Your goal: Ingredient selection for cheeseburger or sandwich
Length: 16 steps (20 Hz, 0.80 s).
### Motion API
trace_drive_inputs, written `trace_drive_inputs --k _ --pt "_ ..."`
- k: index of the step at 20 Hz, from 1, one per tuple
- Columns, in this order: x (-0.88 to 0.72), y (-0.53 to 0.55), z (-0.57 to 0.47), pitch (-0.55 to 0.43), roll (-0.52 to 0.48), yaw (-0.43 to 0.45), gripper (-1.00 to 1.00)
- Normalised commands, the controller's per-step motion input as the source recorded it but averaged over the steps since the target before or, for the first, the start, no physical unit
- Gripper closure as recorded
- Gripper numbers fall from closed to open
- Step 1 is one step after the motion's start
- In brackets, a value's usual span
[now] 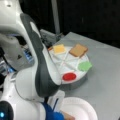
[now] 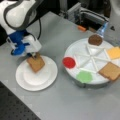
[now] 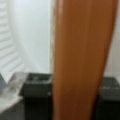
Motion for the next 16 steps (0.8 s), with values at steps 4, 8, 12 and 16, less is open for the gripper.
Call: trace_drive_inputs --k 4,8,12,16 --pt "0.58 -0.11 -0.06 0.114 0.147 0.062 1.0" --pt "0.53 -0.18 -0.08 0.089 0.166 0.051 1.0" --pt "0.43 -0.21 -0.07 0.092 0.161 0.048 1.0" --pt "0.35 -0.19 -0.04 0.108 0.146 0.041 1.0"
